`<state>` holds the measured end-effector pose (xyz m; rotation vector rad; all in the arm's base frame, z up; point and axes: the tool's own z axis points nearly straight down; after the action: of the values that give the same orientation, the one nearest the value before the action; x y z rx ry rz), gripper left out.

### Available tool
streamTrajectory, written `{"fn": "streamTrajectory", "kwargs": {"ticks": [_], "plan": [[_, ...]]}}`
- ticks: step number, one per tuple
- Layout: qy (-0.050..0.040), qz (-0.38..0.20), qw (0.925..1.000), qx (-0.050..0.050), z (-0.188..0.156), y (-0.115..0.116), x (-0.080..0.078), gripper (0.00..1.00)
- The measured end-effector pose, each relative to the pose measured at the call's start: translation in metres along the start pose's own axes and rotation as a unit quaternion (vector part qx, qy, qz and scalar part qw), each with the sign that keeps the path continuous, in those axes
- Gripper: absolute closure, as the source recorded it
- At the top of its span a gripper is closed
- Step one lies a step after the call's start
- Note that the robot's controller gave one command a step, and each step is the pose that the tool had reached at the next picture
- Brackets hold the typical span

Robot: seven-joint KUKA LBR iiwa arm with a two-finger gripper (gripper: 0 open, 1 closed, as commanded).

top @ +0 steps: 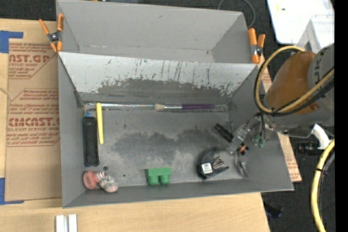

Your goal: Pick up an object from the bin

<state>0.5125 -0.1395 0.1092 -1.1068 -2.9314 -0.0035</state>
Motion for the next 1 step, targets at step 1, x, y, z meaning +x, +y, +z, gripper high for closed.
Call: {"fn": "streamTrajectory", "kwargs": {"ticks": [1], "plan": [[-0.0050, 0.000, 1.0000, -0.002, -0.0264, 0.0010, -0.0026, 1.00]]}}
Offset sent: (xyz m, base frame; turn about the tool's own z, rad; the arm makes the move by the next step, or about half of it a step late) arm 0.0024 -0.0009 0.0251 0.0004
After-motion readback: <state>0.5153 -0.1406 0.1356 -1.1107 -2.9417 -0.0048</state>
